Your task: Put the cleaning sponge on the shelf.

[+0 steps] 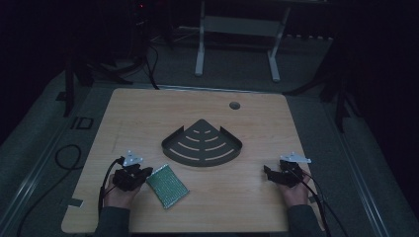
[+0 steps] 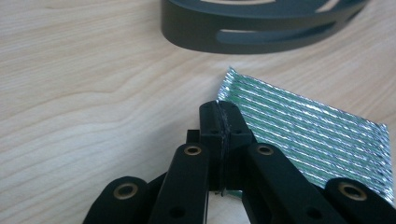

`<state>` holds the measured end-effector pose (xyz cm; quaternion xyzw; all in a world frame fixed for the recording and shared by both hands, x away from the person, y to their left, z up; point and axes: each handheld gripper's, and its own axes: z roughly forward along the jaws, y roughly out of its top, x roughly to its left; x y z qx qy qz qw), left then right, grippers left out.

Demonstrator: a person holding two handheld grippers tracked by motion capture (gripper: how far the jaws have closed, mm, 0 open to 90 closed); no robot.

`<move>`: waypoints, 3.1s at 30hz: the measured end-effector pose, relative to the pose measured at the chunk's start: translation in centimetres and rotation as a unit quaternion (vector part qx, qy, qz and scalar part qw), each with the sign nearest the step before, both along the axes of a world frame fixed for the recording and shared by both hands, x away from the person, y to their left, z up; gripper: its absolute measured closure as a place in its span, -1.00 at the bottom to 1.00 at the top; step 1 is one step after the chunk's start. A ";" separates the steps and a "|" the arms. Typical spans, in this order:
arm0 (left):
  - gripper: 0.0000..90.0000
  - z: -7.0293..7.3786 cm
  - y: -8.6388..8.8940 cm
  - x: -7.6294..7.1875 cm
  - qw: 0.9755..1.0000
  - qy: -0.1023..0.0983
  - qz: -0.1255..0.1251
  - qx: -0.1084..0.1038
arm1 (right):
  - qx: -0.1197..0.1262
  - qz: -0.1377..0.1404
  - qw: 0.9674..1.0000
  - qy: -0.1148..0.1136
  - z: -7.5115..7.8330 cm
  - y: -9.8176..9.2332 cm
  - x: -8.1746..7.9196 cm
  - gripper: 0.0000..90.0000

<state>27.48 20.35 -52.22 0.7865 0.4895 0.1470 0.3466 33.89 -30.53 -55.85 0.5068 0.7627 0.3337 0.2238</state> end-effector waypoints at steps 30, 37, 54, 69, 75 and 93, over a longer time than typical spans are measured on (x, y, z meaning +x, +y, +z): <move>0.99 -0.9 -3.7 -4.2 0.997 0.029 -0.073 0.018 | 0.000 0.001 1.000 0.000 0.0 0.0 0.0 -0.44; 0.99 -0.9 -3.0 -4.0 0.998 0.030 -0.052 0.024 | 0.000 0.001 1.000 0.000 0.0 0.0 0.0 -0.44; 1.00 -0.5 -0.6 -2.2 0.997 0.052 -0.009 0.054 | 0.000 0.001 1.000 0.000 0.0 0.0 0.0 -0.44; 0.96 0.1 1.6 0.8 0.994 0.072 -0.010 0.080 | 0.000 0.001 1.000 0.000 0.0 0.0 0.0 -0.44; 0.83 0.9 1.9 1.8 0.994 0.071 -0.043 0.065 | 0.000 0.001 1.000 0.000 0.0 0.0 0.0 -0.44; 0.72 2.5 1.8 6.5 0.980 0.126 -0.147 0.056 | 0.000 0.001 1.000 0.000 0.0 0.0 0.0 -0.44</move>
